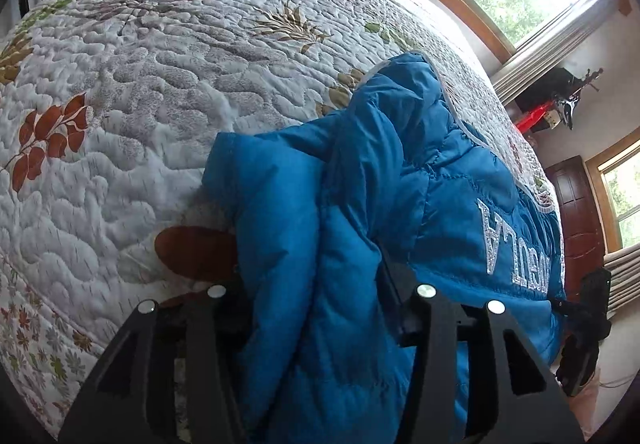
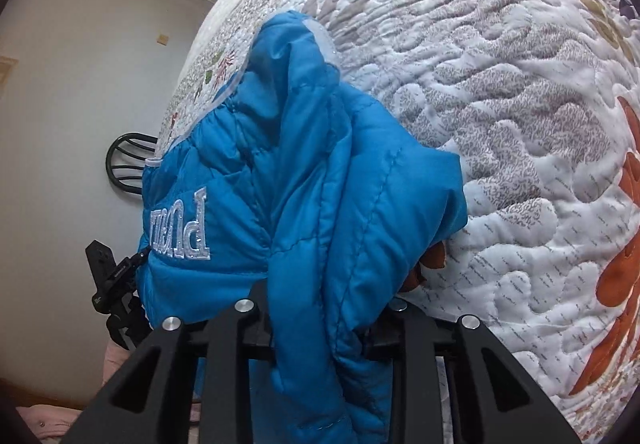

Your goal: Fold large clothes

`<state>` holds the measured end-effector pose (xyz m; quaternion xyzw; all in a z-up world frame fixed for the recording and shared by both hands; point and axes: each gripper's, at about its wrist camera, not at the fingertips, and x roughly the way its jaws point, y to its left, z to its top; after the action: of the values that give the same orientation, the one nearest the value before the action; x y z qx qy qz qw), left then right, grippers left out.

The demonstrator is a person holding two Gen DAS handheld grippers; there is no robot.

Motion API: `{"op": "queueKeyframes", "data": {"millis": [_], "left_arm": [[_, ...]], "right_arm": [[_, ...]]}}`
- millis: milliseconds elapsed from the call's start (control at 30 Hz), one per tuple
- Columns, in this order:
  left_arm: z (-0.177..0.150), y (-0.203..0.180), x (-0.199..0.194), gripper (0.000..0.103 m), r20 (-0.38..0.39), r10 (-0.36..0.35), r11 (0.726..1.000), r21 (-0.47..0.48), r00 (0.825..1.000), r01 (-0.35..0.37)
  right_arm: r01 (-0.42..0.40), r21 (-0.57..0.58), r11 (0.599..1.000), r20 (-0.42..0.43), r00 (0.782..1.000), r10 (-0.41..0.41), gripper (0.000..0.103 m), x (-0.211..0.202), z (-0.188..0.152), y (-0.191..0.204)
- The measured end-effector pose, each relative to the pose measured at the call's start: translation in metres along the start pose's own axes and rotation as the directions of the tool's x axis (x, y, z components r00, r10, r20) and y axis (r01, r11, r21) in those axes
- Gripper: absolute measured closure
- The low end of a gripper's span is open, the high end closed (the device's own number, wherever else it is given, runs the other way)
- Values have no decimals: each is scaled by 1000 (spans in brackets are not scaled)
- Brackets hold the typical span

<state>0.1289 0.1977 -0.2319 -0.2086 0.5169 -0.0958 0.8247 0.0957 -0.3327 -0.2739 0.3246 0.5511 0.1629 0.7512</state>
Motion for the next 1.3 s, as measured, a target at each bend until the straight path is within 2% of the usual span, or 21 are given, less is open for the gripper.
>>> {"op": "queueKeyframes", "data": {"millis": [33,67,100,167,233,300,333,433,533,600,700,800,867,967,1033,1100,1300], "left_arm": [[0,-3,-2,54,-4,-7,1000,-14,1000,7],[1,-2,-4,53,-13,-17,999,-32,1000,17],[2,1,-7,51,-24,-28,998,-52,999,27],[4,7,-17,47,-37,-37,996,-87,999,34],[7,11,-32,47,-28,-58,993,-104,998,55],[10,11,-49,47,-5,-41,995,-94,999,40],[12,9,-57,47,12,-23,996,-85,1000,24],[23,0,-79,47,65,17,998,-67,998,-13],[35,-29,-87,47,95,30,1000,3,995,-31],[40,-56,-80,47,91,48,996,67,995,-55],[45,-94,-56,47,67,52,985,162,996,-63],[50,-120,-23,47,21,71,973,217,997,-73],[52,-130,-4,47,-13,78,969,238,997,-72],[57,-131,24,47,-60,102,966,245,993,-85],[59,-126,40,47,-86,116,967,236,990,-93],[60,-120,53,46,-106,119,969,230,987,-92],[59,-115,74,44,-117,123,964,251,985,-91]], "right_arm": [[4,2,1000,3,1000,-4,73,-1,1,-2],[18,5,1000,7,1000,-18,67,-5,1,-1],[41,3,999,11,999,-41,56,-7,-2,2],[90,-3,996,33,995,-89,47,-22,-4,4],[97,-5,995,55,994,-97,47,-39,-8,4],[144,-14,990,78,987,-142,47,-56,-10,9],[189,-26,982,99,978,-185,47,-66,-9,13],[333,-70,940,176,932,-317,47,-89,-5,37],[353,-150,924,195,926,-323,47,-92,5,66],[361,-206,909,195,926,-323,48,-82,15,87],[405,-261,876,187,912,-366,49,-50,32,113],[342,-296,892,120,939,-321,53,-13,52,124],[335,-296,895,87,942,-324,55,6,61,123],[348,-253,903,74,937,-341,55,27,76,109],[336,-213,917,58,942,-332,56,36,85,96],[339,-199,920,50,941,-336,61,43,90,86],[317,-192,929,21,947,-319,61,60,95,69]]}}
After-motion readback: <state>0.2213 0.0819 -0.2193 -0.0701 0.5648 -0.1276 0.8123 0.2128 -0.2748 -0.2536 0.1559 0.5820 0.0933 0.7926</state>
